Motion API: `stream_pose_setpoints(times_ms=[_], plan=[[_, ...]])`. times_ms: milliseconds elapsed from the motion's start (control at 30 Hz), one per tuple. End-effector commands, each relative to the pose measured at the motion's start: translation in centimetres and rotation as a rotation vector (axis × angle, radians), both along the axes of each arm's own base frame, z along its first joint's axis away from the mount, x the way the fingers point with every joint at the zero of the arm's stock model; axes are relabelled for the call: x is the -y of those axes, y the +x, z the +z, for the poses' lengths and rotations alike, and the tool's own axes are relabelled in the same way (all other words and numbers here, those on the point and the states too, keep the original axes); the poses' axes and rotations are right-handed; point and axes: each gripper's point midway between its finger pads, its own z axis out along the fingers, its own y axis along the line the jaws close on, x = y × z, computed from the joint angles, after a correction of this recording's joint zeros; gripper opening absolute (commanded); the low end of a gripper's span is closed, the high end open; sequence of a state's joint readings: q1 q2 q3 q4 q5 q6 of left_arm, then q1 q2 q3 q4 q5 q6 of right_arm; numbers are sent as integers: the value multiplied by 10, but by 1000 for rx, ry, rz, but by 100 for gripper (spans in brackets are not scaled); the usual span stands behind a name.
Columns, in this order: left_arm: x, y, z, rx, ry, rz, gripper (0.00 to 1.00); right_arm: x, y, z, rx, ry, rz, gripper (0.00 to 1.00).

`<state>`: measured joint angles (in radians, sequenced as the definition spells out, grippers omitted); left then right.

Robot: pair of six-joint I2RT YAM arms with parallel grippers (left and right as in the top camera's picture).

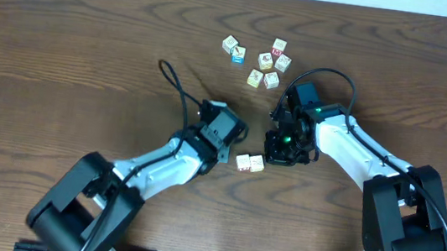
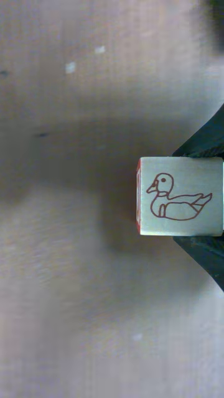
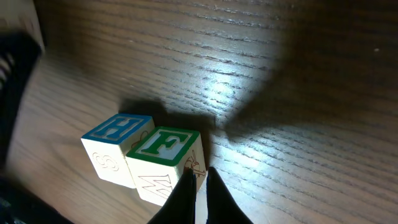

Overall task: Lift 3 blocks
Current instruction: 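Carry the duck block with the left gripper toward the lined-up blocks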

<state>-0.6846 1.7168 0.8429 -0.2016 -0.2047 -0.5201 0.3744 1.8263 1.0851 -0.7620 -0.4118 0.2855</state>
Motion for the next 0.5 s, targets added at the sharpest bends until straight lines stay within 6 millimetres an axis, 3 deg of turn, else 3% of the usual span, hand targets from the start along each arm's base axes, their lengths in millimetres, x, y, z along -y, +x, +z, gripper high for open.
stream_pose_setpoints(times_ms=[0,200,467], plan=[[7,-22,-2,-24,-40,22,7,-4,-4,-2,-16,3,1,5],[23,-43,-8,-43,-61,17,7,-4,-4,-2,-15,2,1,6],[30,-49,-8,-51,-104,76,7,-3,-4,-2,-15,-1,1,6]])
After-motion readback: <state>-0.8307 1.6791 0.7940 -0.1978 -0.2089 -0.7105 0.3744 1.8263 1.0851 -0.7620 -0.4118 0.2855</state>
